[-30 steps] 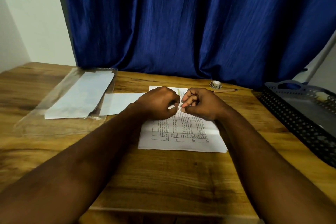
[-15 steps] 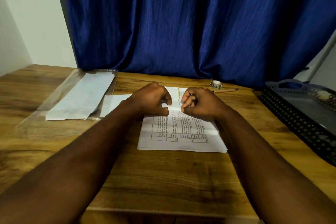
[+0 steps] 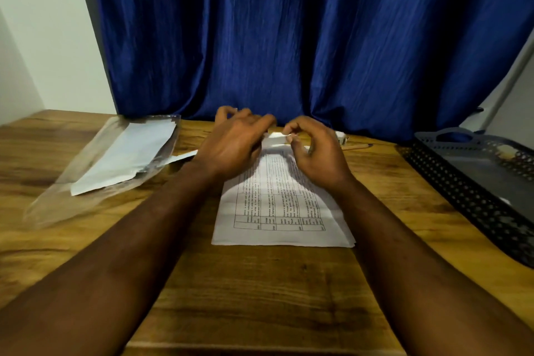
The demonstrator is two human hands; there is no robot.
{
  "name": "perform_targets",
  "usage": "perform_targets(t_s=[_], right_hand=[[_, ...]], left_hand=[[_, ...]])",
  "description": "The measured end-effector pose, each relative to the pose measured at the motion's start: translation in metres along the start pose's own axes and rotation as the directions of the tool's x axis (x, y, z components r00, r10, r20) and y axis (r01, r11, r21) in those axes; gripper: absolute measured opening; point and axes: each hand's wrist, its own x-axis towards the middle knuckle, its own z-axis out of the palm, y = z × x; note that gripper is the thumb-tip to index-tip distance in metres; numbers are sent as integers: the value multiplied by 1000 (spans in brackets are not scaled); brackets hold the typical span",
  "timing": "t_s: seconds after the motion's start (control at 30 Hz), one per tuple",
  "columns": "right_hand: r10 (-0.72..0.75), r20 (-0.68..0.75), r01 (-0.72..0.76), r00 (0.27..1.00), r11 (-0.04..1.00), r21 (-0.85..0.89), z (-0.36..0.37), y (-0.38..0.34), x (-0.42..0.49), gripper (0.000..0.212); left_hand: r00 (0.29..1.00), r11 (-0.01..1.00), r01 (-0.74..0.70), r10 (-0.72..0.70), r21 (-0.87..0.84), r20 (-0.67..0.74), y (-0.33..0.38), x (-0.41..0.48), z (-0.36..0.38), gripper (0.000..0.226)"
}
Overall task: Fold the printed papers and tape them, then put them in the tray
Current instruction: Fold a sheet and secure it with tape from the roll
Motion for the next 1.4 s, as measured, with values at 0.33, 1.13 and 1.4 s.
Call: perform_targets(t_s=[0.33,1.13,1.4], right_hand=[[315,-305,-215,899,923,317,-15,9,12,23],[574,174,-477,800,785,-394,-21,63,-20,28],[798,327,-406,506,555,-726,-9,64,-15,61]], left_hand=[[976,970,218,-214,106,-50,4,4,-25,28],[945,930,179,-71,-321,320,4,-8,51,45],[740,932,221,33,-289,671,16,-13,47,81]])
